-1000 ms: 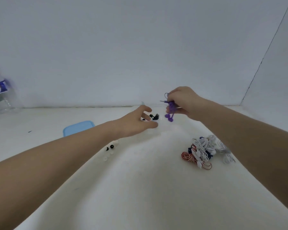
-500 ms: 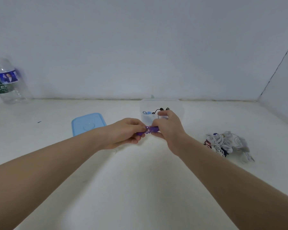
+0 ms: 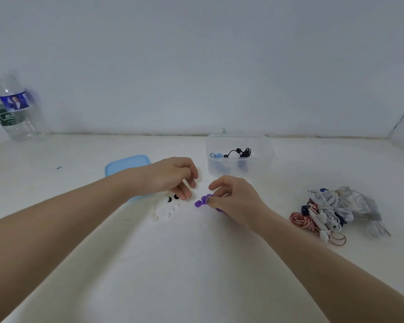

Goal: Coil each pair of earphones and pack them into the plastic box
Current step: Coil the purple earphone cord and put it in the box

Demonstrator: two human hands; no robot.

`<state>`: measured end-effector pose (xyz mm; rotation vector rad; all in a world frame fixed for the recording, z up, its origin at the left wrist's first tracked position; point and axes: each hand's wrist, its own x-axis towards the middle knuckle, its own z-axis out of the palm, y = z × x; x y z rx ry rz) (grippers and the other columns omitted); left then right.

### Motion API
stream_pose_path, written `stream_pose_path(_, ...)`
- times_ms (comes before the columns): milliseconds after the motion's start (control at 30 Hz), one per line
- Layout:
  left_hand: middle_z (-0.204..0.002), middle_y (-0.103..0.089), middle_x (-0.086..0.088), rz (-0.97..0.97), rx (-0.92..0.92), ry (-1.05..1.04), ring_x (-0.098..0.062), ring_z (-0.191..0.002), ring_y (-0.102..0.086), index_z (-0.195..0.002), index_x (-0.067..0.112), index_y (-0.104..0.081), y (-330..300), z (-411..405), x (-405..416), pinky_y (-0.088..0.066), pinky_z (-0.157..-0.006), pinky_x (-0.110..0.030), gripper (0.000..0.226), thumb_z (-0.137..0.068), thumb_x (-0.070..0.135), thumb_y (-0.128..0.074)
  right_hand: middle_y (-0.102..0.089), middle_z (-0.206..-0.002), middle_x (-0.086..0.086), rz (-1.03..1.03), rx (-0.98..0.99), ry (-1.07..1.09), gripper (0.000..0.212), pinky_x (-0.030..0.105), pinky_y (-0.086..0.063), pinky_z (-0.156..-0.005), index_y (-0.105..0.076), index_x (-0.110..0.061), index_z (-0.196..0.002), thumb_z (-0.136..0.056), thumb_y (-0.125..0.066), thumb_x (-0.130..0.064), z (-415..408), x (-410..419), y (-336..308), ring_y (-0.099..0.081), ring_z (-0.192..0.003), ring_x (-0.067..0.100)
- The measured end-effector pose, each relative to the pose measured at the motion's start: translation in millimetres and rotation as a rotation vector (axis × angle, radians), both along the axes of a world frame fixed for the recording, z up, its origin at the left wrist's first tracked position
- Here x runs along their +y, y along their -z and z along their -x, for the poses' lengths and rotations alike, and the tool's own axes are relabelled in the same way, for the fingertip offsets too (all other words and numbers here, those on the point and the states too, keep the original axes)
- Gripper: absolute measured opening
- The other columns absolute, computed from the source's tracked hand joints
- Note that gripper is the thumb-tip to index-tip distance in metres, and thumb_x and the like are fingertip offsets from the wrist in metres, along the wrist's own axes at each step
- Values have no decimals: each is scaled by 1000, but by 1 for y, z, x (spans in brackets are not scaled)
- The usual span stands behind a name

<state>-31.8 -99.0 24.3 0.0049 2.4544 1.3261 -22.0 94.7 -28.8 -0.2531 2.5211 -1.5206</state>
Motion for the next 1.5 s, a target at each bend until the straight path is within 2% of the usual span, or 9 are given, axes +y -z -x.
stream_pose_path(233, -82, -69, 12, 498, 192, 284, 1, -57, -63, -92, 25, -62, 3, -20, -28, -50, -63, -20, 5, -90, 21, -62, -70, -70, 3, 90, -108, -20, 24, 26, -54, -59, -68, -16, -97, -79, -66, 0, 5, 0, -7, -65, -64, 15)
stream_pose_path(400, -96, -64, 13, 698, 324, 341, 5, -69, -57, -101, 30, -65, 24, -30, -34, -41, -63, -11, 12, -89, 29, -65, -69, -78, 8, 155, -159, -52, 25, 26, -51, -62, -70, -12, -101, -84, -58, 1, 1, -3, -9, -61, -68, 17)
stream_pose_path(600, -85, -63, 8, 673, 416, 328, 9, -70, -53, -88, 24, -60, 31, -33, -34, -40, -63, -11, 6, -92, 19, -60, -68, -78, 3, 215, -174, -33, 26, 20, -44, -51, -73, -14, -96, -86, -55, 1, -3, -2, -8, -58, -61, 13)
stream_pose_path(700, -79, -67, 9, 601, 375, 283, -1, -59, -60, -86, 27, -56, 28, -34, -33, -48, -61, -19, 11, -95, 21, -55, -67, -73, -1, 209, -157, -14, 24, 19, -42, -52, -74, -14, -93, -85, -56, -1, -4, -2, -5, -57, -59, 11)
stream_pose_path(800, -82, -71, 10, 509, 323, 155, -16, -67, -64, -89, 29, -60, 20, -27, -40, -51, -65, -31, 22, -97, 15, -45, -70, -70, -3, 223, -129, -5, 12, 18, -42, -54, -72, -13, -91, -86, -64, -7, -3, -2, -2, -54, -58, 11)
stream_pose_path(933, -88, -70, 8, 514, 278, 25, -14, -75, -59, -94, 26, -60, 8, -16, -53, -44, -70, -24, 28, -94, 6, -41, -70, -66, -4, 212, -68, 16, 3, 20, -43, -58, -70, -13, -87, -85, -69, -11, 0, -8, 0, -53, -53, 8)
stream_pose_path(1100, -95, -68, 8, 617, 139, 179, -9, -73, -62, -94, 26, -60, 4, -18, -70, -52, -78, -30, 14, -91, 15, -53, -73, -79, 8, 270, -72, 49, 8, 15, -39, -47, -70, -4, -92, -88, -68, -11, 4, -31, -8, -54, -53, 10)
stream_pose_path(1267, -89, -63, 13, 608, 144, 323, -7, -75, -61, -90, 30, -64, 0, -35, -73, -51, -72, -25, 13, -83, 27, -75, -73, -75, 7, 289, -110, 18, 9, 19, -39, -46, -70, -3, -92, -88, -65, -10, 2, -46, -5, -53, -54, 15)
stream_pose_path(1500, -96, -55, 12, 791, 312, 456, 1, -78, -53, -104, 31, -59, 20, -57, -74, -43, -70, -16, 15, -93, 39, -65, -70, -69, 7, 259, -59, 59, 7, 17, -43, -50, -70, -3, -88, -87, -64, -7, -3, -41, 5, -50, -48, 12)
